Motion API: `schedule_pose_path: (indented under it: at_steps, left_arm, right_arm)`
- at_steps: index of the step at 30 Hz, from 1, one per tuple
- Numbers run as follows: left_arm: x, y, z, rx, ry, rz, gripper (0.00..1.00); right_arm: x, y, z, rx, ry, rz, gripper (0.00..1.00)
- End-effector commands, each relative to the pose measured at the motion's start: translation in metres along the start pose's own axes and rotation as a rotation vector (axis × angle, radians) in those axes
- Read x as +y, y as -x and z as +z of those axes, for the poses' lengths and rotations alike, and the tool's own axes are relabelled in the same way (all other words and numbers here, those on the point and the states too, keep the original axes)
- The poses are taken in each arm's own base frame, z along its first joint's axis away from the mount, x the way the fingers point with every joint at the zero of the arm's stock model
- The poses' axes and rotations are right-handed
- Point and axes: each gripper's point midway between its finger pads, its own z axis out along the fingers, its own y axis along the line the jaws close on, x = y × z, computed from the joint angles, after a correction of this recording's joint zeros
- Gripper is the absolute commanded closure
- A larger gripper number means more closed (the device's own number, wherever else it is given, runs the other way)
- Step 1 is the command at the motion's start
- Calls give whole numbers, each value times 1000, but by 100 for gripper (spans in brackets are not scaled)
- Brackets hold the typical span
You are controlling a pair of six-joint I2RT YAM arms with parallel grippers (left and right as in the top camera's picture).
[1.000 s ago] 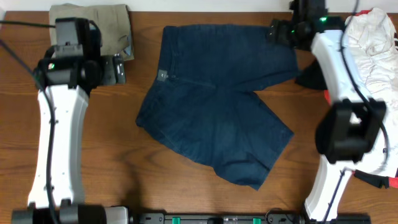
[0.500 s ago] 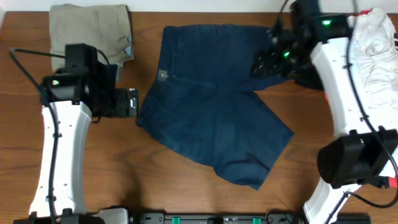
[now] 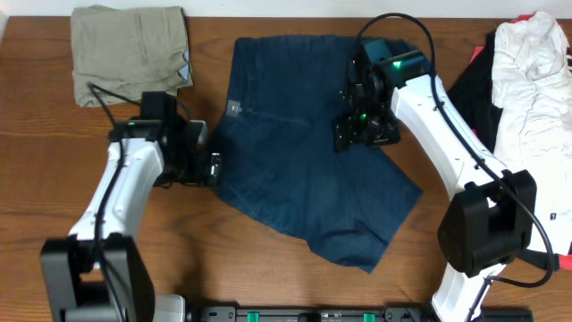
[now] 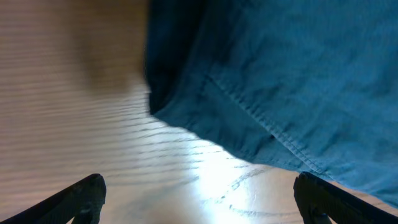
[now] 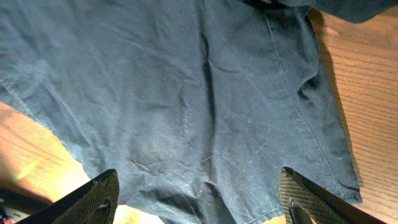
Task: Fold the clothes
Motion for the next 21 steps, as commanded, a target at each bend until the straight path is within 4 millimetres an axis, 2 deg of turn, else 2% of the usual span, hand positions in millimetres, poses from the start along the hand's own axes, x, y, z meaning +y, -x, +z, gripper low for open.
schedule_pose_path:
  at_steps: [1, 3, 7, 10, 13, 18, 19, 21]
  left_arm:
    - [-6, -1, 18, 43, -16, 35, 2]
    - [-6, 1, 27, 54, -13, 31, 2]
    - [14, 3, 39, 73, 87, -60, 2]
    - [20, 4, 44, 75, 120, -75, 2]
    - [21, 9, 49, 61, 120, -84, 13]
    - [19, 12, 55, 60, 104, -93, 24]
    - [19, 12, 55, 61, 105, -93, 28]
    - [20, 12, 55, 60, 105, -94, 45]
  right_arm:
    - [-4, -2, 5, 6, -53, 32, 20]
    - [-7, -2, 5, 4, -67, 37, 21]
    - [-8, -3, 5, 7, -73, 47, 21]
    - [-7, -6, 5, 18, -75, 46, 23]
    - [-2, -13, 7, 43, -80, 34, 26]
    - [6, -23, 10, 77, -93, 23, 29]
    - [6, -24, 10, 79, -98, 30, 29]
    - [5, -24, 10, 79, -106, 36, 30]
